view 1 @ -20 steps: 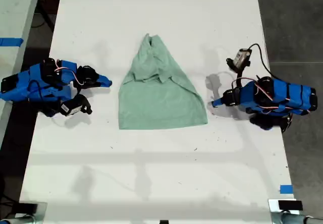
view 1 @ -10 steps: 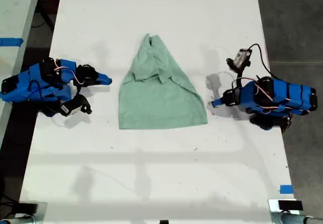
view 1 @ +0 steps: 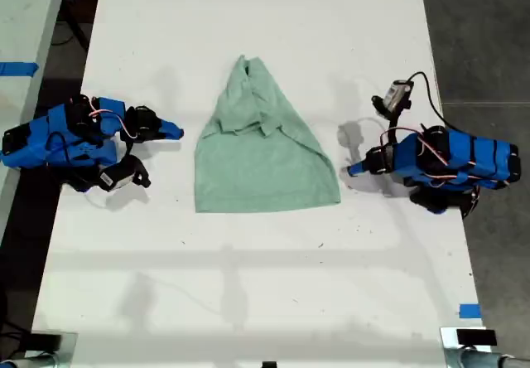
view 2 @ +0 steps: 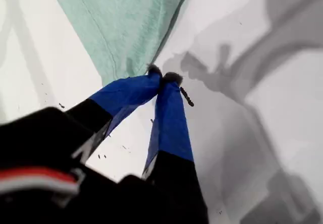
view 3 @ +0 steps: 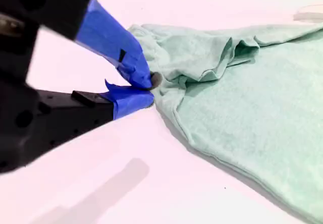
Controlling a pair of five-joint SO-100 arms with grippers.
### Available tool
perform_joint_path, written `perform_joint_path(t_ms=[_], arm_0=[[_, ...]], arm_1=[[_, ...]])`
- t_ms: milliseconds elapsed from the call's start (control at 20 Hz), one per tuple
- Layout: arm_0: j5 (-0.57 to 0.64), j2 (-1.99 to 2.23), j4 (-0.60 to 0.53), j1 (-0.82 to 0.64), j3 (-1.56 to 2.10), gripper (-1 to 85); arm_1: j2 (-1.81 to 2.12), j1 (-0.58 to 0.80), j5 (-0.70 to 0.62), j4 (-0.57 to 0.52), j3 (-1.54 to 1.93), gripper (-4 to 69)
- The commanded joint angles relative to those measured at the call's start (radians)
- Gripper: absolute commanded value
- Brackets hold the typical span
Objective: Fold t shirt
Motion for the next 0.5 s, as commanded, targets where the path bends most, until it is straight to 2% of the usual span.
perform_joint_path(t_ms=[0, 450], arm_0=[[0.006, 0.009, -0.017, 0.006, 0.041, -0.2], [0.002, 0.003, -0.017, 0.02, 0.041, -0.2]], arm_1=[[0.008, -0.012, -0.003, 0.006, 0.058, 1.5], [0.009, -0.028, -0.011, 0.006, 0.058, 1.6]])
